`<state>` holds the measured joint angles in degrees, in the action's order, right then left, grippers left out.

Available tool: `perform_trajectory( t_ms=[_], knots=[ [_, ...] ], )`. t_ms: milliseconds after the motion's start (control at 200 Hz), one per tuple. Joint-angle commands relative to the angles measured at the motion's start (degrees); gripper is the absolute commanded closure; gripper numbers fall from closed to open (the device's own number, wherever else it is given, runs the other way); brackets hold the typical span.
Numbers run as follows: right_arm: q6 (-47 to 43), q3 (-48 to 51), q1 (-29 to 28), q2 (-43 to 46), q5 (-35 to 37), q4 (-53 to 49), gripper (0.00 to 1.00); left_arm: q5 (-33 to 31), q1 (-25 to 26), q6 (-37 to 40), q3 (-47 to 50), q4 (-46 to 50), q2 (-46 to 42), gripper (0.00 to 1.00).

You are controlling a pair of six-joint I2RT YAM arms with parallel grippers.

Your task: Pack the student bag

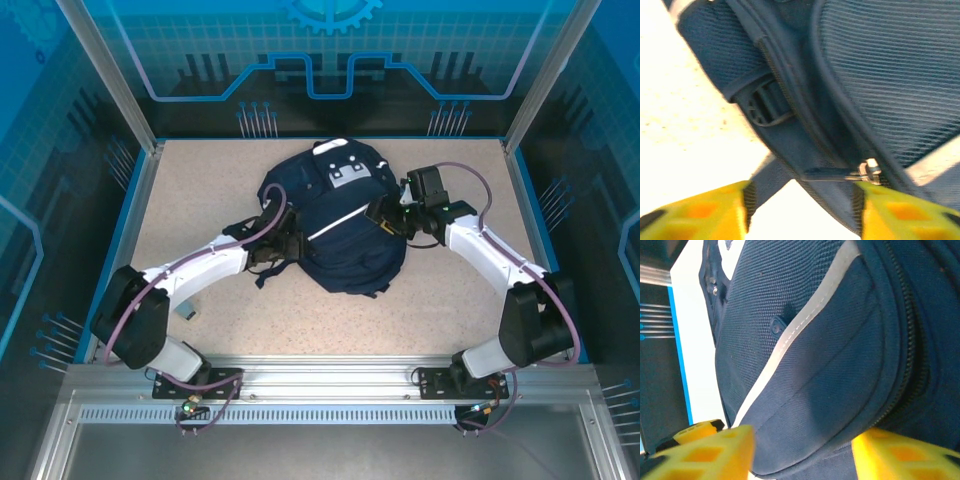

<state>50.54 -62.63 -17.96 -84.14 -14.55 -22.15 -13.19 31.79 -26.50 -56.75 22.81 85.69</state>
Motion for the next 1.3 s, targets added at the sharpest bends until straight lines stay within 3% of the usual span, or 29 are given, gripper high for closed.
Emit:
perform_trajectory(
  t_ms=[0, 75, 220, 420, 615, 755, 1015, 1211, 1296],
  knots=[
    [-3.53, -0.69, -0.41, 3.65, 3.24, -3.09, 0.30, -1.98, -2.20, -1.98, 0.12, 6.12, -5.29, 0.26],
    [-5.45, -0.72, -0.41, 4.97, 4.88, -4.93, 0.25, -2.95, -5.25, -3.23, 1.70, 8.68, -9.35, 0.15],
    [-7.79, -0.76, -0.50, 6.31, 6.29, -6.83, 0.13, -5.81, -14.38, -5.29, 5.55, 11.88, -15.60, 0.02],
    [-9.13, -1.24, -0.62, 6.34, 5.90, -7.28, 0.03, -6.41, -30.75, -12.18, 9.82, 17.08, -18.04, 0.01],
    [-9.14, -3.16, -0.77, 4.09, 4.20, -8.06, 0.03, -11.62, -40.04, -14.50, 13.18, 15.99, -19.51, 0.01],
    [-8.96, -5.17, -0.68, 1.86, 3.90, -10.04, 0.03, -14.47, -44.50, -16.19, 14.73, 13.44, -18.34, 0.01],
    [-8.66, -7.55, -0.94, 1.35, 3.86, -11.49, 0.04, -9.17, -50.75, -13.29, 15.85, 10.43, -14.61, 0.03],
    [-7.32, -7.07, -1.38, 2.27, 4.09, -10.87, 0.05, -4.01, -50.86, -11.36, 15.86, 8.47, -9.55, 0.16],
    [-7.30, -7.07, -1.48, 2.72, 4.50, -11.46, 0.06, -2.44, -50.86, -10.78, 16.08, 7.38, -8.08, 0.27]
  ],
)
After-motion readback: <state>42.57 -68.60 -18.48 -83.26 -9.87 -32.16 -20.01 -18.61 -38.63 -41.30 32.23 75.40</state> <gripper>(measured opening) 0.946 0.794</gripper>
